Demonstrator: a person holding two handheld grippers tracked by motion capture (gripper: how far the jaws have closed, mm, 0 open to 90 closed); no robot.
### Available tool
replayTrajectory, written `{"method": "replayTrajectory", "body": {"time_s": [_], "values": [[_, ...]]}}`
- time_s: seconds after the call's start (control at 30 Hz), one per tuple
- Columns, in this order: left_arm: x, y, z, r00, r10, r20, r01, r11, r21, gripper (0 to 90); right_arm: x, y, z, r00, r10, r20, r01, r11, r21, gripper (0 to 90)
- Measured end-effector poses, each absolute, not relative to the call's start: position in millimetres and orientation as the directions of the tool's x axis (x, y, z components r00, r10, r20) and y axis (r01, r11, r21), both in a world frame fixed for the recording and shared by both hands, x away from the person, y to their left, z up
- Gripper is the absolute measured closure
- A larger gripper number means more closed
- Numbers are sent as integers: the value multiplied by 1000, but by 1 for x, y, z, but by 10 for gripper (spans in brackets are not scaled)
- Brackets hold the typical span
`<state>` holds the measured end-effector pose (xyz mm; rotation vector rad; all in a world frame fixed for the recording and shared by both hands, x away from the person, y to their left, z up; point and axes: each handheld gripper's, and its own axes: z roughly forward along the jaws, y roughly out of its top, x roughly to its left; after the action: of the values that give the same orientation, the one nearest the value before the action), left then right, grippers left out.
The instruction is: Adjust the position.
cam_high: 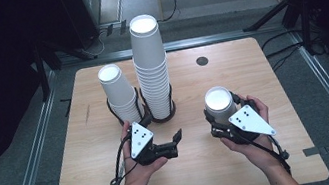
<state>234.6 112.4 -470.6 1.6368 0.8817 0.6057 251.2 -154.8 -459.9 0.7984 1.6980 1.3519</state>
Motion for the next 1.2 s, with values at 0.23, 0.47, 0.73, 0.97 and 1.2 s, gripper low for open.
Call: {"method": "replayTrajectory", "body": {"time_s": [0.23,0.47,0.73,0.97,1.2], "values": [[231,113,-466,633,767,-105,252,-75,965,1,243,-144,-476,-491,812,-316,-46,338,940,183],[227,111,-460,677,728,-106,251,-92,964,2,236,-132,-485,-496,757,-424,-113,428,897,183],[221,101,-460,732,675,-92,244,-133,961,2,231,-124,-491,-524,718,-458,-147,453,879,183],[219,95,-459,756,647,-101,254,-147,956,3,228,-119,-494,-545,692,-474,-162,467,869,184],[219,91,-461,764,637,-100,262,-165,951,6,226,-117,-496,-563,672,-482,-182,468,865,184]]}}
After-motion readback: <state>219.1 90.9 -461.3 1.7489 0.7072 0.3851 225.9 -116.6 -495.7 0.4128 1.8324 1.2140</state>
